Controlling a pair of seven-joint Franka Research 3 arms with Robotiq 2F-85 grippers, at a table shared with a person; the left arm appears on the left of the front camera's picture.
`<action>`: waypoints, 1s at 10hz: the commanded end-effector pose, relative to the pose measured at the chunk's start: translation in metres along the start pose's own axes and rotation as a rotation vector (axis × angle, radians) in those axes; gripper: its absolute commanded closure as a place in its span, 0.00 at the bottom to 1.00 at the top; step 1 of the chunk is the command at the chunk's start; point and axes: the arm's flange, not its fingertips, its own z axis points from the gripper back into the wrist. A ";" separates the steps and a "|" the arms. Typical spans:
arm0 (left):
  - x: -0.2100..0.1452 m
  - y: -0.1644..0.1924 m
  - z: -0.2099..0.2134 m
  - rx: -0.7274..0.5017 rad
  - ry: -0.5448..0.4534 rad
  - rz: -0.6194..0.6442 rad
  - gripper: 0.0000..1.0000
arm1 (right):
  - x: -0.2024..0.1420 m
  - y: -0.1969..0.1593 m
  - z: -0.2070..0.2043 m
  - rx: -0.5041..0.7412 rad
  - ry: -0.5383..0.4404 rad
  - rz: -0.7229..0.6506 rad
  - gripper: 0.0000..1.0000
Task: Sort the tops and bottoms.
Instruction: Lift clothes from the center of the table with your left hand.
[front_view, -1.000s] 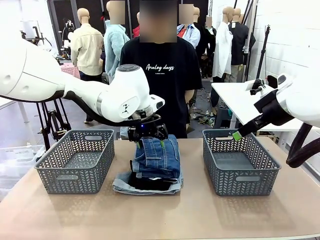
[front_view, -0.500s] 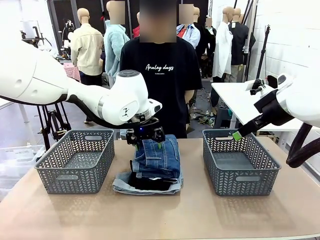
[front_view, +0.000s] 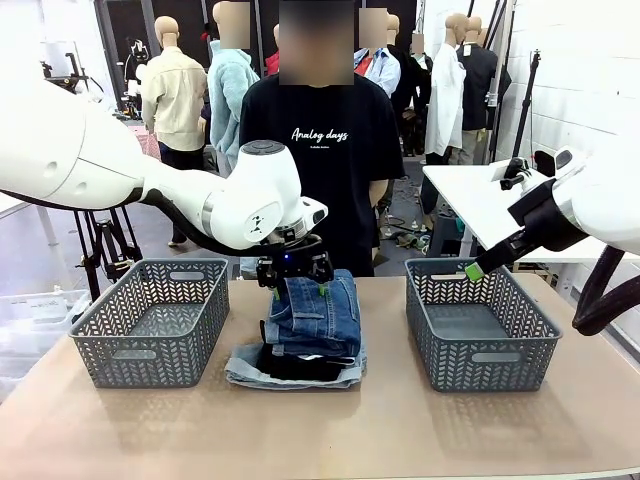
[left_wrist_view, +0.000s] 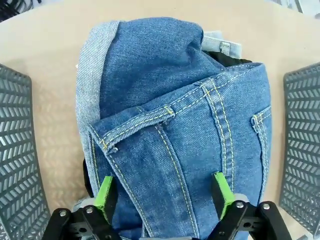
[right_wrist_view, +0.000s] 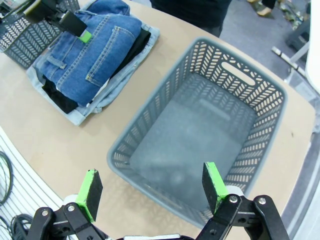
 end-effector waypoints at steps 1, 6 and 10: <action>0.002 -0.007 -0.003 0.008 0.010 0.007 0.29 | 0.000 -0.002 -0.003 0.013 -0.013 0.000 0.00; 0.002 -0.008 0.000 0.000 0.009 0.026 1.00 | 0.000 -0.002 -0.003 0.013 -0.013 0.000 0.00; 0.001 -0.003 0.008 -0.005 0.000 0.050 1.00 | 0.000 -0.002 -0.003 0.013 -0.013 0.000 0.00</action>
